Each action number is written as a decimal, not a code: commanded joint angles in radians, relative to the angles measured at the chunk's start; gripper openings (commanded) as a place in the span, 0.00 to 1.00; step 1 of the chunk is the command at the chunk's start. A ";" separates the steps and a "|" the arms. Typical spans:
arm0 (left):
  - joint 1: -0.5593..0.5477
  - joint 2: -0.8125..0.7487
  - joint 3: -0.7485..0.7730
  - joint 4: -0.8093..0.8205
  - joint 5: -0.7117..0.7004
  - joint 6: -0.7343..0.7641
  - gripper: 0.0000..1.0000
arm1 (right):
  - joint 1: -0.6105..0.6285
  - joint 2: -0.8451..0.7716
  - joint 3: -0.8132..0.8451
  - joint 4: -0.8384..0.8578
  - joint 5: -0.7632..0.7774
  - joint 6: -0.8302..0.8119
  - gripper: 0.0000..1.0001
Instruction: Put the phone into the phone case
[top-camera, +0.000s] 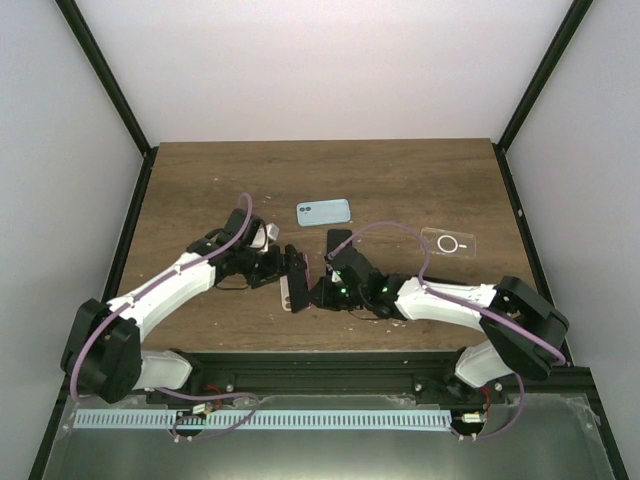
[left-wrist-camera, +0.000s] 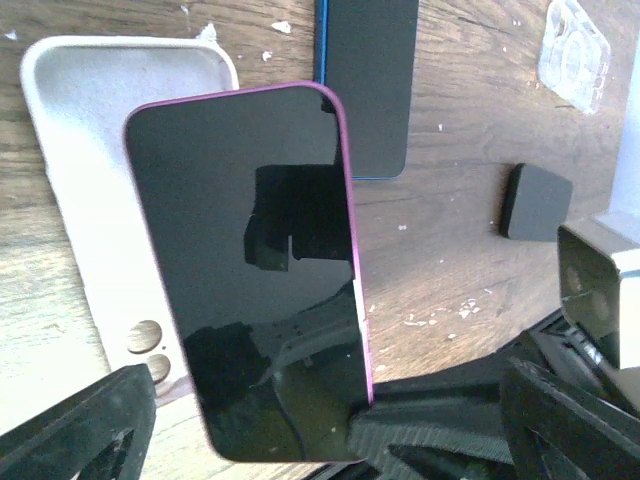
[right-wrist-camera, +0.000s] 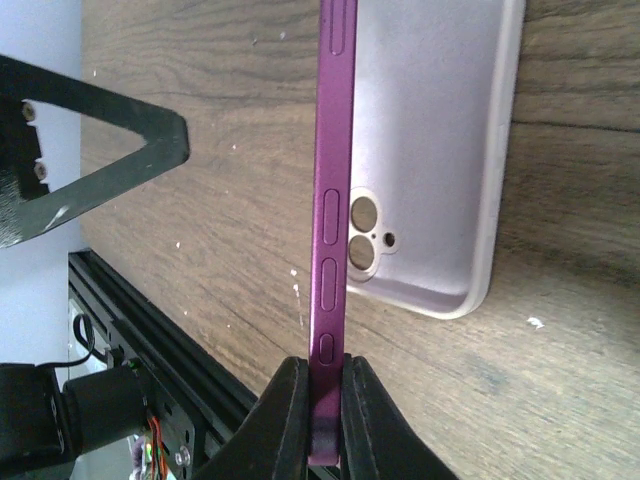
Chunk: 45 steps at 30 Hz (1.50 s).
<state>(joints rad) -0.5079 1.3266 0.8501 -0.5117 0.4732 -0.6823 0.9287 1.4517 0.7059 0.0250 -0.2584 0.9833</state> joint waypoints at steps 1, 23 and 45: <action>0.071 -0.015 -0.026 -0.005 -0.010 0.021 0.89 | -0.021 0.010 0.018 0.079 -0.009 0.000 0.01; 0.218 0.138 -0.245 0.430 0.154 -0.009 0.70 | -0.088 0.173 0.073 0.103 -0.132 -0.029 0.01; 0.218 0.256 -0.282 0.563 0.257 0.018 0.59 | -0.097 0.274 0.049 0.208 -0.276 -0.055 0.01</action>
<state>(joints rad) -0.2893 1.5707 0.5835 0.0204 0.6830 -0.6949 0.8318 1.7020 0.7559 0.2237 -0.4801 0.9432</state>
